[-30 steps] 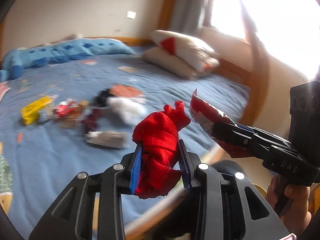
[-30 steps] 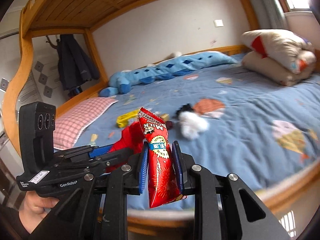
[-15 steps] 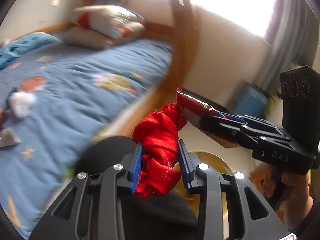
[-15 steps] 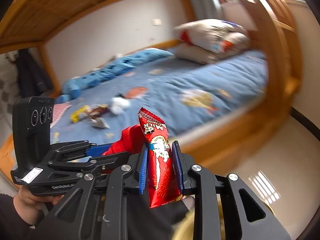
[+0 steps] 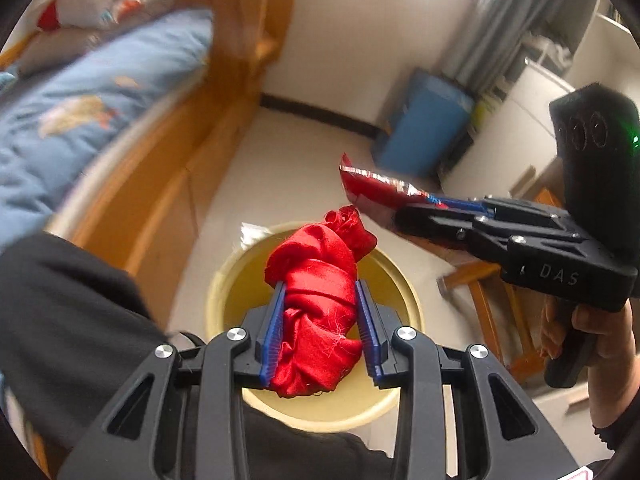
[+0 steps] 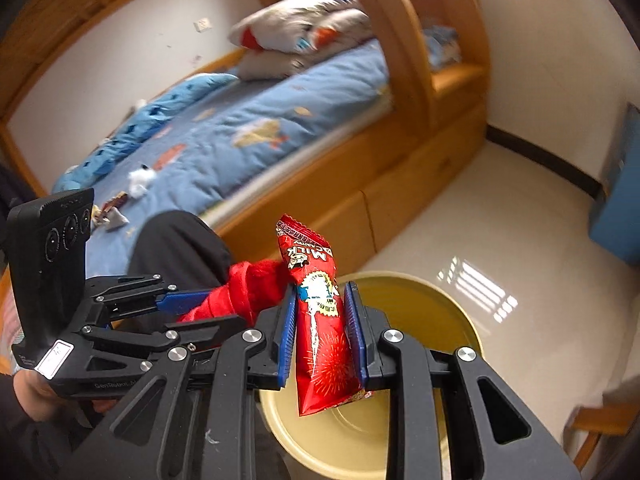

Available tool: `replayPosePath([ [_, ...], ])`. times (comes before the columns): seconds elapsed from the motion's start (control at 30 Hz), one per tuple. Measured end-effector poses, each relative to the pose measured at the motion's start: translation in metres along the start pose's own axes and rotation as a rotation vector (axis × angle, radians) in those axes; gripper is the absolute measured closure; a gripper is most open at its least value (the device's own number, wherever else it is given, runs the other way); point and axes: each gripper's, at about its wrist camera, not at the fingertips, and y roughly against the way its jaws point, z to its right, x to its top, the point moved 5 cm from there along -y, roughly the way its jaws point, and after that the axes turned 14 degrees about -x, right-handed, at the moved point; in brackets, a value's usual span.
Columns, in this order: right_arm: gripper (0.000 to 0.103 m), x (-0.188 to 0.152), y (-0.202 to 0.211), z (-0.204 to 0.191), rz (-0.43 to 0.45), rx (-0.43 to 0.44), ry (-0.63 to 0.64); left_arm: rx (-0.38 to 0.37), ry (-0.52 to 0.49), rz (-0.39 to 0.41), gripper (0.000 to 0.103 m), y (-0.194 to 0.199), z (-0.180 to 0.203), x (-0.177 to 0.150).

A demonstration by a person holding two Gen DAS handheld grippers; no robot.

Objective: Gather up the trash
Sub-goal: 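Carry snack bag and red cloth to the yellow bucket and open both tools, then move both open tools back over the bed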

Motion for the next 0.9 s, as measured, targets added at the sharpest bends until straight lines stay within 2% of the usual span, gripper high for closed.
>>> replayPosePath([
  [0.07, 0.077, -0.005, -0.002, 0.008, -0.020, -0.010, -0.017, -0.038, 0.029, -0.047, 0.067, -0.016, -0.001, -0.007],
  [0.1, 0.074, -0.008, -0.003, 0.012, -0.033, -0.016, -0.027, -0.044, 0.035, -0.065, 0.063, -0.022, -0.002, -0.009],
  [0.17, 0.046, -0.009, -0.003, 0.019, -0.037, -0.042, -0.044, -0.044, 0.036, -0.091, 0.027, -0.031, -0.005, -0.013],
  [0.2, 0.046, -0.009, -0.002, 0.022, -0.032, -0.062, -0.045, -0.031, 0.040, -0.092, 0.007, -0.031, -0.007, -0.014],
  [0.3, 0.046, -0.009, -0.001, 0.027, -0.030, -0.076, -0.041, -0.002, 0.030, -0.071, 0.007, -0.024, -0.010, -0.015],
  [0.4, 0.046, -0.008, -0.003, 0.027, -0.030, -0.069, -0.043, 0.058, 0.006, -0.031, 0.007, -0.012, -0.013, -0.008],
  [0.5, 0.046, -0.005, -0.004, 0.022, -0.023, -0.058, -0.041, 0.107, -0.004, 0.028, 0.007, 0.006, -0.018, 0.001],
  [0.63, 0.046, -0.001, -0.004, 0.014, -0.012, -0.038, -0.031, 0.123, -0.002, 0.062, 0.007, 0.018, -0.021, 0.008],
  [0.8, 0.046, 0.014, -0.001, -0.005, 0.028, 0.042, -0.024, 0.153, 0.002, 0.120, 0.007, 0.039, -0.024, 0.012],
  [0.9, 0.046, 0.028, 0.000, -0.026, 0.059, 0.103, -0.004, 0.199, 0.003, 0.180, 0.007, 0.063, -0.029, 0.014],
])
